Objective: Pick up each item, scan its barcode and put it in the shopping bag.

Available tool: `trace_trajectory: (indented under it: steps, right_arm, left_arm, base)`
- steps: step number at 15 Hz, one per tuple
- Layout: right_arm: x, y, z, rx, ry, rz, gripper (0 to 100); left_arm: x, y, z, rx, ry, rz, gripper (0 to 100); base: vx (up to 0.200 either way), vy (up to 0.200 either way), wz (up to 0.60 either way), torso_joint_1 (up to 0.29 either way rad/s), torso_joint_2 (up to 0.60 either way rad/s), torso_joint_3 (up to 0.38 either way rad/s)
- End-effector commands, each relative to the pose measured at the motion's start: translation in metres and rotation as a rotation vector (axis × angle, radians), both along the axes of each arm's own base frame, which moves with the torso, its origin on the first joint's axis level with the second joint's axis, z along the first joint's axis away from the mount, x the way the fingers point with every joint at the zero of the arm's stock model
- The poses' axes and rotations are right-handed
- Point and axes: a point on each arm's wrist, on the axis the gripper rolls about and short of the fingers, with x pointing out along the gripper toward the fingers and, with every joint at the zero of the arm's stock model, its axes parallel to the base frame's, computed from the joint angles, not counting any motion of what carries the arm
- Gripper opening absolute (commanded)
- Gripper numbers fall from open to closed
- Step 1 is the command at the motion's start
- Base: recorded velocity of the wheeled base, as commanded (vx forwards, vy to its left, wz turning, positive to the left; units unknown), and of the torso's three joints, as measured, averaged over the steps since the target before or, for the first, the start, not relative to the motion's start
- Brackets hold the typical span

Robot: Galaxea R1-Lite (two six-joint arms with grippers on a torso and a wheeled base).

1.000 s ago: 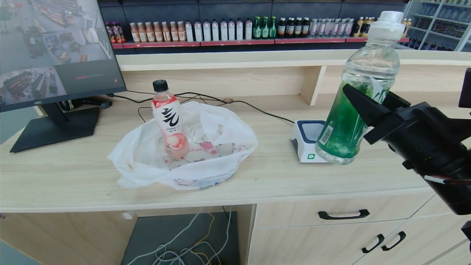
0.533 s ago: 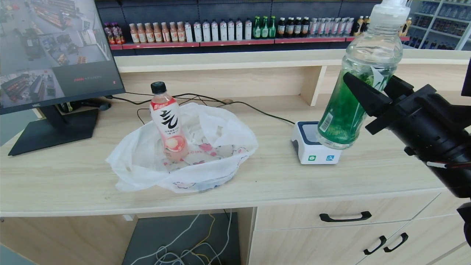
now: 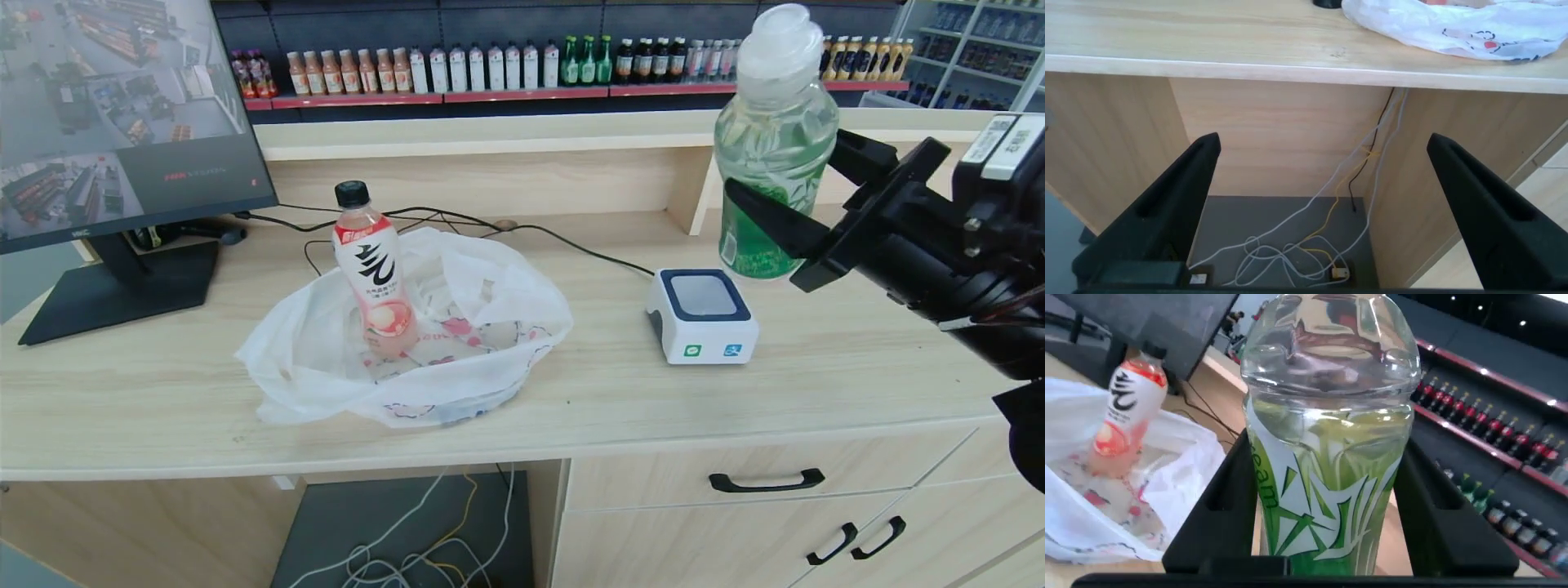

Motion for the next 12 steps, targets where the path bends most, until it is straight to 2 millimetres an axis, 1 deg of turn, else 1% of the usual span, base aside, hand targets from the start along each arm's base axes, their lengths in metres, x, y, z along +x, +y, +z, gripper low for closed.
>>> trace_trajectory:
  steps: [1, 2, 3, 5, 6, 8, 9, 11, 12]
  right_arm:
    - [0.006, 0.018, -0.008, -0.073, -0.035, 0.046, 0]
    - [0.017, 0.025, -0.018, -0.159, -0.098, 0.054, 0]
    - [0.026, 0.024, -0.024, -0.226, -0.156, 0.057, 0]
    - [0.036, 0.014, -0.025, -0.305, -0.253, 0.028, 0]
    - [0.039, 0.007, -0.027, -0.337, -0.284, 0.013, 0]
    - [0.04, 0.002, -0.031, -0.394, -0.342, 0.006, 0]
    - [0.041, 0.002, -0.034, -0.428, -0.383, 0.018, 0]
    - [0.043, 0.002, -0.047, -0.464, -0.383, 0.047, 0]
    - [0.039, 0.002, -0.052, -0.475, -0.395, 0.044, 0]
  left_arm:
    - [0.0, 0.0, 0.0, 0.0, 0.0, 0.0, 100]
    - [0.0, 0.0, 0.0, 0.0, 0.0, 0.0, 100]
    - [0.0, 0.0, 0.0, -0.002, 0.0, 0.0, 100]
    - [0.0, 0.0, 0.0, 0.0, 0.0, 0.0, 100]
    - [0.0, 0.0, 0.0, 0.0, 0.0, 0.0, 100]
    - [0.0, 0.0, 0.0, 0.0, 0.0, 0.0, 100]
    - [0.0, 0.0, 0.0, 0.0, 0.0, 0.0, 100]
    - [0.0, 0.0, 0.0, 0.0, 0.0, 0.0, 100]
    - [0.0, 0.0, 0.0, 0.0, 0.0, 0.0, 100]
  base:
    - [0.0, 0.0, 0.0, 0.0, 0.0, 0.0]
    - [0.0, 0.0, 0.0, 0.0, 0.0, 0.0]
    - [0.0, 0.0, 0.0, 0.0, 0.0, 0.0]
    - [0.0, 0.0, 0.0, 0.0, 0.0, 0.0]
    - [0.0, 0.0, 0.0, 0.0, 0.0, 0.0]
    - [0.0, 0.0, 0.0, 0.0, 0.0, 0.0]
    - [0.0, 0.0, 0.0, 0.0, 0.0, 0.0]
    - [0.0, 0.0, 0.0, 0.0, 0.0, 0.0]
    - [0.0, 0.0, 0.0, 0.0, 0.0, 0.0]
